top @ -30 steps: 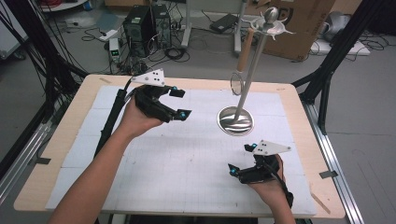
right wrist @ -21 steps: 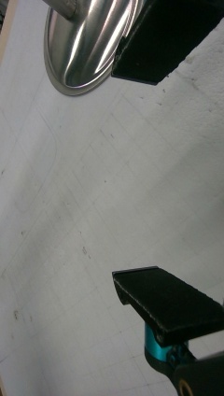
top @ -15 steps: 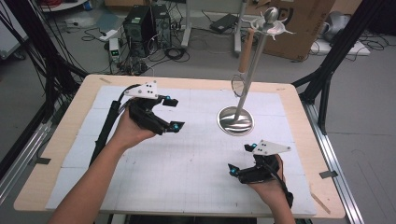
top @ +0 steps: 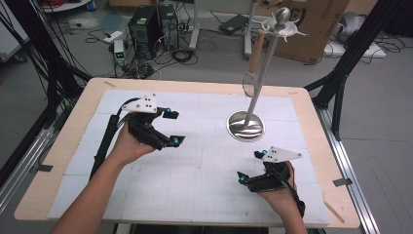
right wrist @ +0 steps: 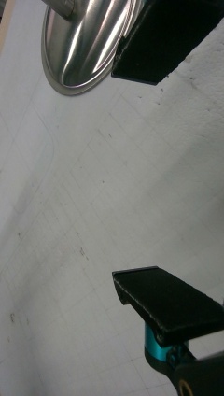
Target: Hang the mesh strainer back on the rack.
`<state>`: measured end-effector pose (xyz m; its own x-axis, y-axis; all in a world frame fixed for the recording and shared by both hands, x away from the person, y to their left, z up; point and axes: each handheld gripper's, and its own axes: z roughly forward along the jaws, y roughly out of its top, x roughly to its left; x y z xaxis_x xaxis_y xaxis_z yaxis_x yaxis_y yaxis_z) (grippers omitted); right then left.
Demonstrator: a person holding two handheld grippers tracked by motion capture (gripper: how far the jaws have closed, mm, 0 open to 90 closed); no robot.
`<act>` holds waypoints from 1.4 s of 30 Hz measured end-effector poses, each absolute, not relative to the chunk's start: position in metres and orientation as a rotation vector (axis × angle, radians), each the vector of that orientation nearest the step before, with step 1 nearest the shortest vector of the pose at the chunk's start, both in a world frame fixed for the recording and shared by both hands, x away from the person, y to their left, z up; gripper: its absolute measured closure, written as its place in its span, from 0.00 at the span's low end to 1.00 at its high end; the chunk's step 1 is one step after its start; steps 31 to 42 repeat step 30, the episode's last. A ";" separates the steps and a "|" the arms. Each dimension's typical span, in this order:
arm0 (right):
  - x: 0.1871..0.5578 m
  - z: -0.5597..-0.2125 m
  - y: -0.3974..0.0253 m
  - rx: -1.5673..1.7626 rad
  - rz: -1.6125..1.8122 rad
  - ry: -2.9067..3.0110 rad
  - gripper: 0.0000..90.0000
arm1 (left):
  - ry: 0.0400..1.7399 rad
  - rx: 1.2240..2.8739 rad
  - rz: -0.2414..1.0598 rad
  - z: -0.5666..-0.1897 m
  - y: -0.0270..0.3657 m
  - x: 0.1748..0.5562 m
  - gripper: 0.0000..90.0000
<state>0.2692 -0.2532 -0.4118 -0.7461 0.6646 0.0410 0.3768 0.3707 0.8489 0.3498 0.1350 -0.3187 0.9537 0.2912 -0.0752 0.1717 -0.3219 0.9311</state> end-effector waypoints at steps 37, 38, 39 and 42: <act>0.271 -0.414 -0.252 0.918 1.309 2.339 0.03 | 0.436 1.960 0.122 -0.377 0.152 0.334 0.08; 0.271 -0.414 -0.252 0.918 1.309 2.339 0.03 | 0.436 1.960 0.122 -0.377 0.152 0.334 0.08; 0.271 -0.414 -0.252 0.918 1.309 2.339 0.03 | 0.436 1.960 0.122 -0.377 0.152 0.334 0.08; 0.271 -0.414 -0.252 0.918 1.309 2.339 0.03 | 0.436 1.960 0.122 -0.377 0.152 0.334 0.08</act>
